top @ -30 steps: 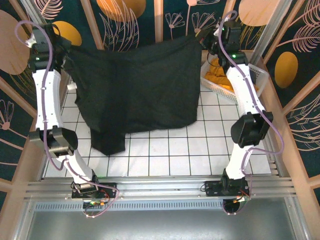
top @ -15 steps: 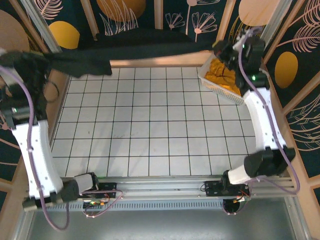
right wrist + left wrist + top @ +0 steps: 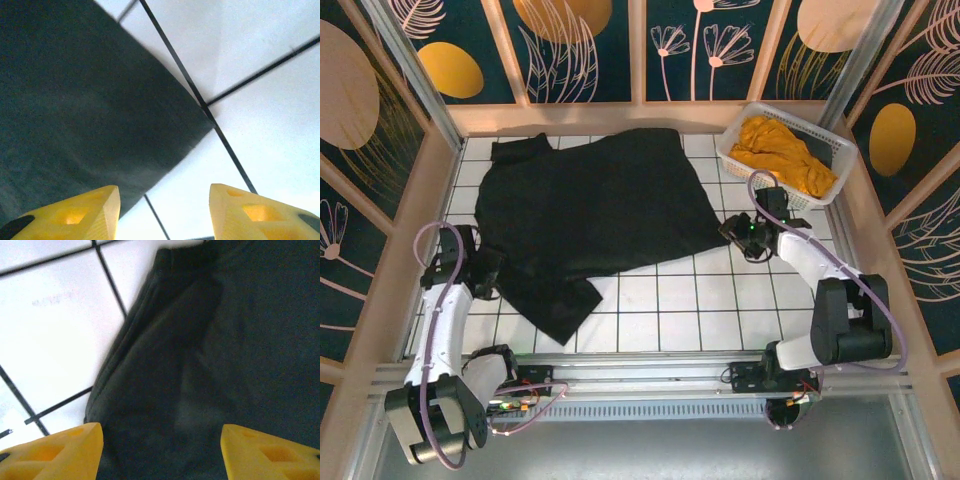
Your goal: Fold and stack the t-shirts
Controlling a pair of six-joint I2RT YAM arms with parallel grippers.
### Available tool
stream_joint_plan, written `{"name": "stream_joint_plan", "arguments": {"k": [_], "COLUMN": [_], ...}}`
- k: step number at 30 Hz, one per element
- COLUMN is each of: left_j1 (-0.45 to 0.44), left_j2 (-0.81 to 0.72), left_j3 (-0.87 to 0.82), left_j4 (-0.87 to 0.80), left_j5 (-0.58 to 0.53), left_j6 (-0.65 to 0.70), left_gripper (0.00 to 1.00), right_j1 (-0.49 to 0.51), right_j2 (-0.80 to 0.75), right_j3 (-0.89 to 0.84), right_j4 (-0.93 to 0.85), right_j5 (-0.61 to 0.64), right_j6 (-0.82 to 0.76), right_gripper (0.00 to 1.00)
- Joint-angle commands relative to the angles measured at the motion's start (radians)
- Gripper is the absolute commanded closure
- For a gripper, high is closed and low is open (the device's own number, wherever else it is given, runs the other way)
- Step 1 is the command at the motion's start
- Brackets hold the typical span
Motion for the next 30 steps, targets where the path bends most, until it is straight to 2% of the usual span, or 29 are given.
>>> {"name": "stream_joint_plan", "arguments": {"k": [1,4,7,11,18,21,26,28,30], "left_j1": [-0.018,-0.068,-0.205,-0.386,-0.636,-0.698,-0.743,-0.751,-0.755], "left_j2": [-0.072,-0.134,-0.142,-0.085,0.044,0.074,0.166,0.223,0.276], "left_j3": [-0.018,-0.081,-0.173,-0.227,-0.218,-0.234,-0.243,-0.232,-0.213], "left_j4": [-0.081,-0.143,-0.163,-0.164,-0.123,-0.084,0.016,0.061,0.088], "left_j5": [0.055,0.11,0.162,0.157,0.13,0.125,0.132,0.135,0.134], "left_j6": [0.076,0.078,0.069,0.071,0.004,-0.036,-0.053,-0.038,-0.018], "left_gripper": [0.41,0.49,0.53,0.51,0.45,0.44,0.47,0.53,0.66], "right_j1": [0.021,0.042,0.065,0.101,0.156,0.166,0.17,0.169,0.167], "right_j2": [-0.057,-0.081,-0.079,-0.036,0.034,0.038,0.039,0.04,0.039], "right_j3": [-0.007,-0.009,0.004,0.051,0.129,0.135,0.127,0.119,0.104], "right_j4": [-0.034,-0.054,-0.062,-0.07,-0.08,-0.081,-0.093,-0.096,-0.098], "right_j5": [0.041,0.067,0.079,0.094,0.106,0.106,0.123,0.14,0.169], "right_j6": [-0.04,-0.047,-0.057,-0.076,-0.083,-0.073,-0.069,-0.069,-0.069], "right_gripper": [0.49,0.5,0.5,0.5,0.5,0.5,0.5,0.51,0.51]}}
